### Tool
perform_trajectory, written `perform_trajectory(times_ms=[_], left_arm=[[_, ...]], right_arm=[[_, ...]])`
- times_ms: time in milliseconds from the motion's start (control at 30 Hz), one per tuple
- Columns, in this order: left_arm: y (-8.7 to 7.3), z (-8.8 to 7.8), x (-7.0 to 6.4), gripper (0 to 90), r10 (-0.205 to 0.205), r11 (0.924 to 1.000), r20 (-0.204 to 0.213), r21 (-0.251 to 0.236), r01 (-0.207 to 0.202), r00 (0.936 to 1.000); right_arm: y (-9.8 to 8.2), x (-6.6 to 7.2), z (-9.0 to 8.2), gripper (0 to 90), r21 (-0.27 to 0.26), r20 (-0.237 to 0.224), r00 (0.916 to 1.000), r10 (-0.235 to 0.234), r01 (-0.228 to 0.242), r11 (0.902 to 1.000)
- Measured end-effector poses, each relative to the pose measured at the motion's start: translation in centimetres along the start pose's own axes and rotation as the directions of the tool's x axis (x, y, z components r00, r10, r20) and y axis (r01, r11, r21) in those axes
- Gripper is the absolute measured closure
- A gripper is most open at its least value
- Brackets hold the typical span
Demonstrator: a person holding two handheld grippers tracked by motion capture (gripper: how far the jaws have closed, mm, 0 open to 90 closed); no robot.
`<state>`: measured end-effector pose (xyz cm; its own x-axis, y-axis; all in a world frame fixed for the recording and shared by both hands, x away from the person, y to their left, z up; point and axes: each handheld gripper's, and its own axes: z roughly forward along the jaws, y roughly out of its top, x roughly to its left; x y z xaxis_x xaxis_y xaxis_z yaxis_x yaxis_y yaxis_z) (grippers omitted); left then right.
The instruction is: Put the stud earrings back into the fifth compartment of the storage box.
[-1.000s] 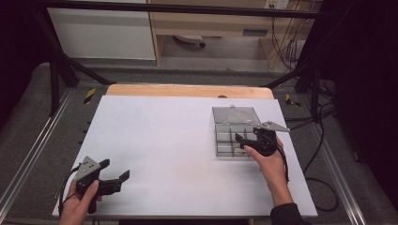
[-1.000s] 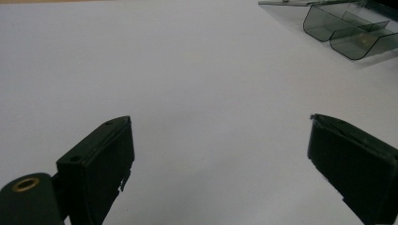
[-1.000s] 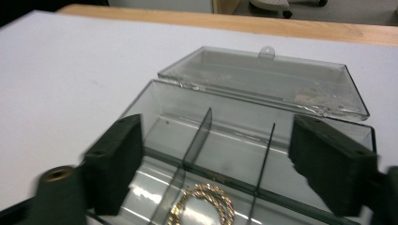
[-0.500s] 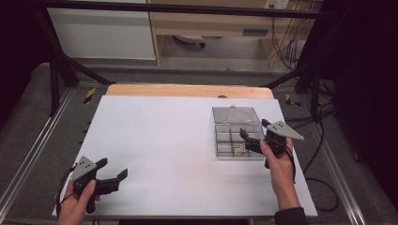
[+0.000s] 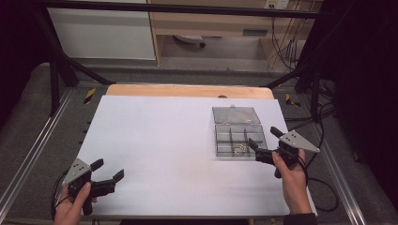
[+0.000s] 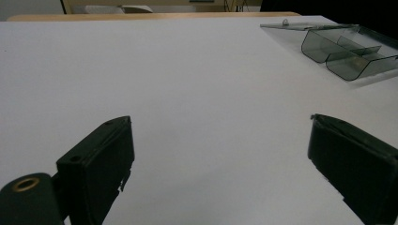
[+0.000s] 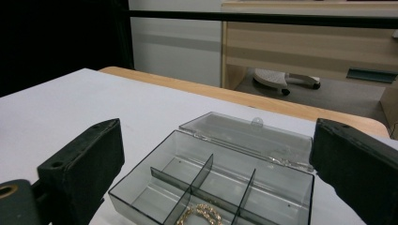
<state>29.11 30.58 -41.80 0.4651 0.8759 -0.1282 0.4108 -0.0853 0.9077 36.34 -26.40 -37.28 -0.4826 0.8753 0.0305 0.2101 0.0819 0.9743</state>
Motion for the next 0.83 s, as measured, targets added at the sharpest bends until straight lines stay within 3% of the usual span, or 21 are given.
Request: perform_trajectory(times_ms=[300, 567, 600, 700, 733, 767, 833], left_arm=[[-0.1, -0.8, 0.4, 7.4, -0.022, 0.9992, -0.004, -0.034, 0.021, 0.9998], [-0.2, -0.7, 0.5, 7.5, -0.029, 0.9992, -0.011, -0.027, 0.028, 0.9995], [-0.2, -0.7, 0.5, 7.4, -0.026, 0.9993, -0.013, -0.025, 0.026, 0.9996], [-0.2, -0.5, 0.5, 7.5, -0.026, 0.9995, -0.012, -0.020, 0.026, 0.9996], [-0.2, -0.5, 0.5, 7.5, -0.026, 0.9995, -0.012, -0.019, 0.026, 0.9996], [-0.3, -0.4, 0.5, 7.6, -0.025, 0.9996, -0.007, -0.011, 0.025, 0.9997], [-0.3, -0.3, 0.4, 7.6, -0.027, 0.9996, -0.006, -0.011, 0.027, 0.9996]], right_arm=[[-2.3, -0.1, -1.2, 3.7, 0.063, -0.014, 0.9993, 0.034, -0.033, 0.9974], [-4.6, 0.2, -2.4, 3.4, 0.139, -0.019, 0.9997, 0.018, -0.015, 0.9902], [-5.2, 0.3, -2.4, 3.4, 0.181, -0.012, 0.9997, 0.022, -0.019, 0.9834], [-6.1, 0.4, -1.8, 3.4, 0.239, -0.006, 0.9988, 0.048, -0.045, 0.9700], [-6.1, 0.4, -1.8, 3.4, 0.239, -0.006, 0.9988, 0.048, -0.045, 0.9700], [-6.5, 0.5, -1.3, 3.5, 0.274, 0.001, 0.9990, 0.044, -0.043, 0.9607], [-6.6, 0.4, -1.1, 3.9, 0.289, 0.012, 0.9990, 0.043, -0.045, 0.9562]])
